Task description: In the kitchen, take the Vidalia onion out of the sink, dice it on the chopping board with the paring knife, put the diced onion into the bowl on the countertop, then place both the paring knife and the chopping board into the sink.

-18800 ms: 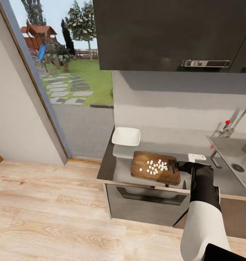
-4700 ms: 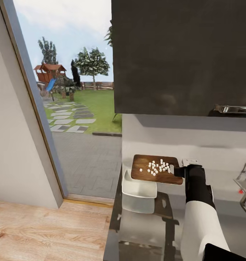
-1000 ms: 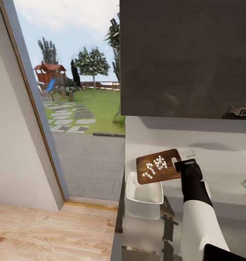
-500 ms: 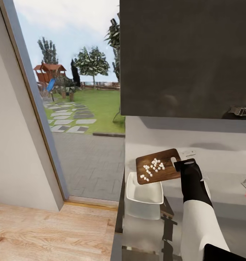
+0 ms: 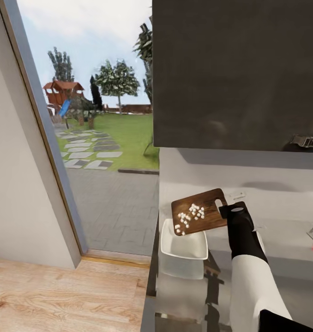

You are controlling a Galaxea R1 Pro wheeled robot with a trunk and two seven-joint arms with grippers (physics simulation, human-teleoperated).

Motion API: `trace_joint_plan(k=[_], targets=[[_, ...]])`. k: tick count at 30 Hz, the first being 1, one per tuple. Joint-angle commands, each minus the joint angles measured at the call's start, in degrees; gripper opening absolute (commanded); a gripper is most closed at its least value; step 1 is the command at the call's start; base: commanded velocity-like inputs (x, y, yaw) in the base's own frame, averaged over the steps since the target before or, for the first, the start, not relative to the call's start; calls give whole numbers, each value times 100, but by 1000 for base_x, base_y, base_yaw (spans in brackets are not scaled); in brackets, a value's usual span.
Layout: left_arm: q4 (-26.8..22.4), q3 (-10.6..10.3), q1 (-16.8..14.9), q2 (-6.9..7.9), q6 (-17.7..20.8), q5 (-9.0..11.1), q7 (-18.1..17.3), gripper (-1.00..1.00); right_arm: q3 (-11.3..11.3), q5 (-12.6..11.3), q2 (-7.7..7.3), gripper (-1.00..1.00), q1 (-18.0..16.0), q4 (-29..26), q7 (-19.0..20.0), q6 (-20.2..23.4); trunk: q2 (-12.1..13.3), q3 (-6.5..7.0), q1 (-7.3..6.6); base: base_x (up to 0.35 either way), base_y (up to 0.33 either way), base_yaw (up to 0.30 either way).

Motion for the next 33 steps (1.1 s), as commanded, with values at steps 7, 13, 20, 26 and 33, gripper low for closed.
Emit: trace_joint_plan(k=[7,13,20,26,33], targets=[[-11,-53,-2,8,-8,27,48,100,-18,56,7,-100,-8,24,23,-41,-12,-10,4,0,-119,0],[-15,-52,-2,8,-8,26,48,100,-16,56,7,-100,-8,24,19,-67,-12,-10,4,0,-24,0],[-11,-52,0,8,-8,26,48,100,-9,61,7,-100,-8,24,1,-118,-12,-10,4,0,0,0],[-7,-50,-2,8,-8,26,48,100,-9,60,7,-100,-8,24,-148,-123,-12,-10,4,0,0,0],[-7,-49,0,8,-8,29,48,100,-9,64,7,-100,-8,24,-190,-349,-12,-10,4,0,0,0]])
